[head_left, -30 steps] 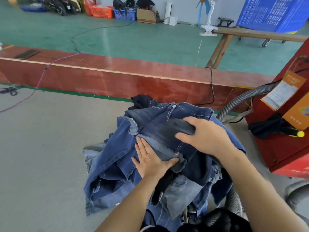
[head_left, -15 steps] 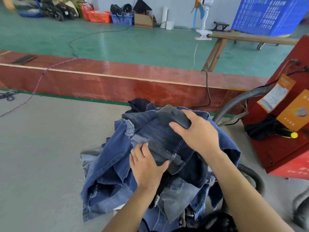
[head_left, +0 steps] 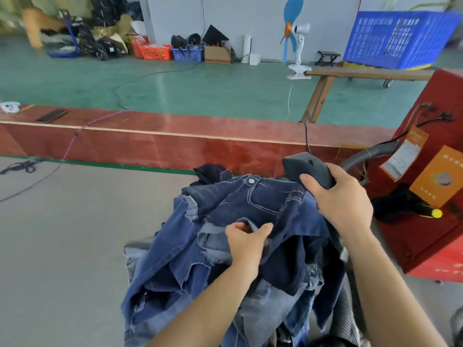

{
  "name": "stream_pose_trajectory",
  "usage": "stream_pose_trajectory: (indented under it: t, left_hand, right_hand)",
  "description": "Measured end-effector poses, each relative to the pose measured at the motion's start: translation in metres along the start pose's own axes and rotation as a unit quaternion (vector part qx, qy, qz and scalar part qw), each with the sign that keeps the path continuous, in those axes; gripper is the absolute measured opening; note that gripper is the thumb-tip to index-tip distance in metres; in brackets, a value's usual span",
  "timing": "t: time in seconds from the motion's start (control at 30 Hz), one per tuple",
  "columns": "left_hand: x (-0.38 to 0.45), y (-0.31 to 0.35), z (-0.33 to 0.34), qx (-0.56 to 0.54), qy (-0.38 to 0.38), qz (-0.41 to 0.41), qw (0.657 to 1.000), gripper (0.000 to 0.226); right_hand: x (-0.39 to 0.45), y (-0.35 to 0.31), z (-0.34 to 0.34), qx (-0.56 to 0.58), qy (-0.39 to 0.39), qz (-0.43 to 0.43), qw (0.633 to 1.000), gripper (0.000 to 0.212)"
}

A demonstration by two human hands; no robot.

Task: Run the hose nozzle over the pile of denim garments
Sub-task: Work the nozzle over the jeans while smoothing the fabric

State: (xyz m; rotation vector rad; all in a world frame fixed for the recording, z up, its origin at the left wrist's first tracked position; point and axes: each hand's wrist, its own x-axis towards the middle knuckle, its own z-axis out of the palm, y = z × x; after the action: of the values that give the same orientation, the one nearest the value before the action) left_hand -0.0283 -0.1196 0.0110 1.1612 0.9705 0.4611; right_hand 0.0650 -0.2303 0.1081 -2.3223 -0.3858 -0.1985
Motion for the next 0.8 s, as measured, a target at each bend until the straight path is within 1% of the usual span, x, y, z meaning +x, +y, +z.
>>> stream_pose_trajectory:
  t: [0.03, 0.1, 0.13, 0.17, 0.2, 0.23, 0.27, 0.3, 0.33, 0.4, 0.43, 0.47, 0.5, 0.57, 0.6, 0.63, 0.67, 0.7, 0.73, 0.8]
  left_hand:
    - [0.001, 0.001, 0.003, -0.049, 0.028, -0.051, 0.997, 0.039]
    - [-0.001, -0.001, 0.008, -0.120, 0.038, -0.156, 0.980, 0.047]
    - [-0.001, 0.000, 0.012, -0.120, 0.022, -0.183, 0.975, 0.056]
    - [-0.005, 0.003, 0.015, -0.106, -0.011, -0.197, 0.975, 0.057]
    - [-0.008, 0.009, 0.017, -0.059, -0.046, -0.167, 0.983, 0.045]
    - [-0.011, 0.015, 0.019, 0.016, -0.065, -0.107, 0.992, 0.026]
    - [-0.015, 0.025, 0.022, 0.091, -0.087, -0.015, 0.992, 0.031]
    - [-0.019, 0.037, 0.027, 0.166, -0.111, 0.081, 0.977, 0.046]
    - [-0.028, 0.051, 0.032, 0.212, -0.140, 0.179, 0.951, 0.055]
    - [-0.053, 0.090, 0.041, 0.247, -0.181, 0.341, 0.889, 0.058]
    - [-0.061, 0.110, 0.047, 0.237, -0.188, 0.397, 0.866, 0.057]
    - [-0.067, 0.131, 0.052, 0.201, -0.192, 0.425, 0.862, 0.056]
    - [-0.071, 0.153, 0.056, 0.149, -0.191, 0.426, 0.871, 0.054]
    - [-0.066, 0.187, 0.058, 0.049, -0.187, 0.374, 0.907, 0.049]
    - [-0.057, 0.196, 0.057, 0.017, -0.183, 0.336, 0.924, 0.041]
    - [-0.044, 0.197, 0.053, 0.009, -0.174, 0.298, 0.939, 0.028]
    - [-0.027, 0.192, 0.047, 0.016, -0.160, 0.258, 0.953, 0.017]
    - [-0.010, 0.181, 0.038, 0.038, -0.148, 0.216, 0.964, 0.010]
    - [0.007, 0.166, 0.028, 0.071, -0.141, 0.168, 0.973, 0.010]
    - [0.033, 0.125, 0.002, 0.126, -0.160, 0.071, 0.976, 0.022]
  right_hand:
    - [0.002, 0.002, -0.005, 0.013, 0.023, 0.006, 1.000, 0.044]
    - [0.006, 0.007, -0.015, 0.037, 0.060, 0.015, 0.997, 0.042]
    - [0.008, 0.008, -0.018, 0.048, 0.070, 0.020, 0.996, 0.041]
    - [0.008, 0.009, -0.021, 0.057, 0.075, 0.025, 0.995, 0.041]
    - [0.009, 0.010, -0.023, 0.064, 0.078, 0.029, 0.994, 0.040]
    - [0.010, 0.011, -0.026, 0.070, 0.082, 0.034, 0.994, 0.040]
    - [0.011, 0.012, -0.028, 0.076, 0.090, 0.038, 0.992, 0.039]
    - [0.012, 0.014, -0.031, 0.080, 0.102, 0.042, 0.991, 0.039]
    - [0.013, 0.015, -0.035, 0.082, 0.119, 0.046, 0.988, 0.040]
    - [0.015, 0.019, -0.042, 0.082, 0.157, 0.057, 0.982, 0.043]
    - [0.016, 0.021, -0.045, 0.081, 0.176, 0.066, 0.979, 0.046]
    - [0.016, 0.022, -0.048, 0.082, 0.193, 0.074, 0.975, 0.048]
    - [0.017, 0.022, -0.051, 0.084, 0.207, 0.082, 0.971, 0.049]
    - [0.016, 0.023, -0.056, 0.095, 0.228, 0.092, 0.965, 0.049]
    - [0.016, 0.022, -0.058, 0.099, 0.235, 0.093, 0.962, 0.046]
    - [0.016, 0.021, -0.059, 0.103, 0.238, 0.091, 0.961, 0.043]
    - [0.015, 0.020, -0.058, 0.106, 0.236, 0.086, 0.962, 0.040]
    - [0.015, 0.019, -0.057, 0.106, 0.230, 0.081, 0.964, 0.039]
    - [0.015, 0.017, -0.055, 0.104, 0.221, 0.077, 0.967, 0.040]
    - [0.015, 0.013, -0.049, 0.089, 0.193, 0.067, 0.975, 0.044]
